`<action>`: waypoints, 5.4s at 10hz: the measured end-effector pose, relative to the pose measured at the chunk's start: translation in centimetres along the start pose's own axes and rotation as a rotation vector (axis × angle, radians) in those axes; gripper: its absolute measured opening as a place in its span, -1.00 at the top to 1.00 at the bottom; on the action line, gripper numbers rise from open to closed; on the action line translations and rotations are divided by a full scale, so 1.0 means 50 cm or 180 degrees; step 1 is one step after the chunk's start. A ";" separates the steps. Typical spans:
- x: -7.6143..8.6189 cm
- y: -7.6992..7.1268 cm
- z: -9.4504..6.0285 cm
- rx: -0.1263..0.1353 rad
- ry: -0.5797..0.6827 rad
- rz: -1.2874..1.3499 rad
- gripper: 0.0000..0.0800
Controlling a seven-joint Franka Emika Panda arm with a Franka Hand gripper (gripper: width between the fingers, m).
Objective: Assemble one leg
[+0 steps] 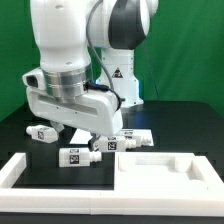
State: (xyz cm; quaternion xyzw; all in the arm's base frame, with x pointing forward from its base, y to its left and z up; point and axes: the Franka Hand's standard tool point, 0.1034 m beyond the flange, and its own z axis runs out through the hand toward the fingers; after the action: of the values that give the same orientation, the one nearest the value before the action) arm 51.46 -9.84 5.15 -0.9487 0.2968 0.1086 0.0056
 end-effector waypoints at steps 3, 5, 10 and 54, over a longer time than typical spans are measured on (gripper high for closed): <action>0.003 0.004 0.024 0.0159 0.0024 0.0216 -0.62; 0.002 0.003 0.025 0.0158 0.0022 0.0210 -0.62; -0.026 0.053 0.061 0.0145 -0.0121 0.0770 -0.62; 0.003 0.080 0.102 -0.0022 -0.2454 -0.0533 0.05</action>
Offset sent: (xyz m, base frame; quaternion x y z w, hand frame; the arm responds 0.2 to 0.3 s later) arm 0.0000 0.0000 0.0000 0.0000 0.0000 0.0000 1.0000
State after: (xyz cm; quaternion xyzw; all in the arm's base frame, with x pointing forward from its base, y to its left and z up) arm 48.30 -12.84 0.38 -0.8593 0.1942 0.4570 0.1223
